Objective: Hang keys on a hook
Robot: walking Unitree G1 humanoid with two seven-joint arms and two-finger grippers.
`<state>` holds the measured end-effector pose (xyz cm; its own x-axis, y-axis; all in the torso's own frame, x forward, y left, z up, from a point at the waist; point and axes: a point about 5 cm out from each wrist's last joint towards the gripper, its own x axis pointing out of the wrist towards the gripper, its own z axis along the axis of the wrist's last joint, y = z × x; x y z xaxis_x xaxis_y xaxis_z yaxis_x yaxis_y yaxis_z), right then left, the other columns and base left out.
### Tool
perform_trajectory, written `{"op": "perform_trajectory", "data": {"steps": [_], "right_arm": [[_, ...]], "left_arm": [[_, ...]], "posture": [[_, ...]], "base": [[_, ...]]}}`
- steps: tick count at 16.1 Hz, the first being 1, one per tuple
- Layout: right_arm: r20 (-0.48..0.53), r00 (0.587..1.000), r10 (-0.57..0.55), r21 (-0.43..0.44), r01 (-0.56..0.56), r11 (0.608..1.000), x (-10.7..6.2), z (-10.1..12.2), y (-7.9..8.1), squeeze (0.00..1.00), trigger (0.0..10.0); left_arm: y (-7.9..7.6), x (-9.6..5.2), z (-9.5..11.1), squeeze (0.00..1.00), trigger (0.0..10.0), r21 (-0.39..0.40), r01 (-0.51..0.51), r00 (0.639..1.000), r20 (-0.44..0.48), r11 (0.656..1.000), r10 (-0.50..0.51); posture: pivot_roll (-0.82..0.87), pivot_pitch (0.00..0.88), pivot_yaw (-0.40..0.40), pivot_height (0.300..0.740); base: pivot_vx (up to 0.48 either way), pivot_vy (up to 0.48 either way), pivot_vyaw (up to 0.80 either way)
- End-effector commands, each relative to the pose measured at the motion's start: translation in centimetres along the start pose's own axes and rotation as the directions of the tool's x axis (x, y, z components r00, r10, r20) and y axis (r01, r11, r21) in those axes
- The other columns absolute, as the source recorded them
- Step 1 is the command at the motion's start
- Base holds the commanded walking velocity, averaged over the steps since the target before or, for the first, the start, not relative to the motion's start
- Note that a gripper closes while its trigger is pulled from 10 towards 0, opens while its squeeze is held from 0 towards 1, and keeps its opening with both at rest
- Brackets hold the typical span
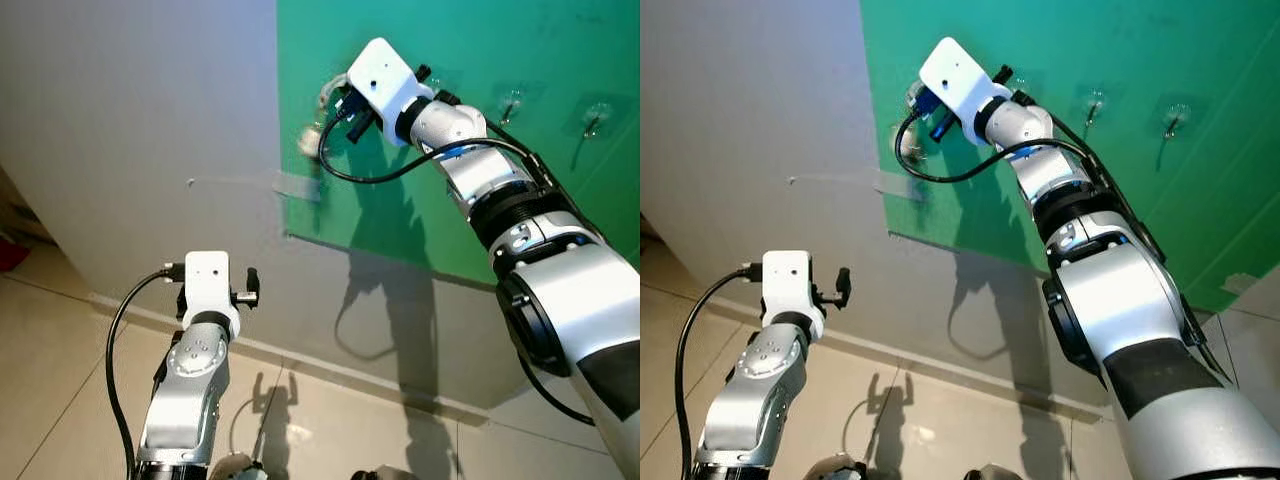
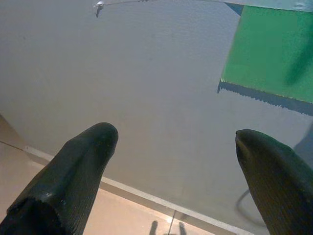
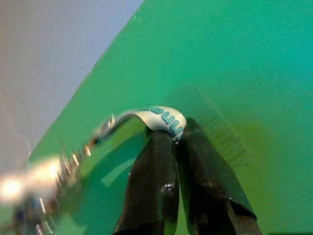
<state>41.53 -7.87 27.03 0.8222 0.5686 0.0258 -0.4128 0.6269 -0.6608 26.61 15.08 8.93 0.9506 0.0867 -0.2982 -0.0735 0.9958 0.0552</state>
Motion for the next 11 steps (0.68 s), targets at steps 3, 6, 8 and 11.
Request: {"op": "perform_trajectory", "data": {"steps": [3,6,8,11], "right_arm": [[0.111,0.983,-0.143,-0.002,0.144,0.990,-0.4,2.3,-3.0,0.00,0.0],[0.112,0.970,-0.216,-0.006,0.218,0.976,-0.9,2.2,-4.4,0.00,0.0],[0.151,0.955,-0.256,-0.029,0.263,0.964,-1.2,3.0,-5.3,0.00,0.0],[0.153,0.937,-0.313,-0.067,0.326,0.943,-1.5,3.3,-6.3,0.00,0.0]], "left_arm": [[0.0,-0.1,0.4,0.00,10.0,0.002,-0.001,1.000,0.012,1.000,0.001],[-0.2,0.0,0.4,0.00,10.0,0.008,0.009,1.000,0.010,1.000,-0.009],[-0.4,0.1,0.4,0.00,10.0,0.012,0.016,1.000,0.009,1.000,-0.016],[-0.6,0.2,0.6,0.00,10.0,0.015,0.024,1.000,0.010,1.000,-0.024]], "posture": [[0.00,0.000,-0.034,0.740],[-0.01,0.000,-0.019,0.740],[-0.03,0.000,-0.005,0.740],[-0.04,0.000,0.001,0.740]], "base": [[0.000,0.000,0.00],[0.000,0.000,0.00],[0.000,0.000,0.00],[0.000,0.000,0.00]]}}
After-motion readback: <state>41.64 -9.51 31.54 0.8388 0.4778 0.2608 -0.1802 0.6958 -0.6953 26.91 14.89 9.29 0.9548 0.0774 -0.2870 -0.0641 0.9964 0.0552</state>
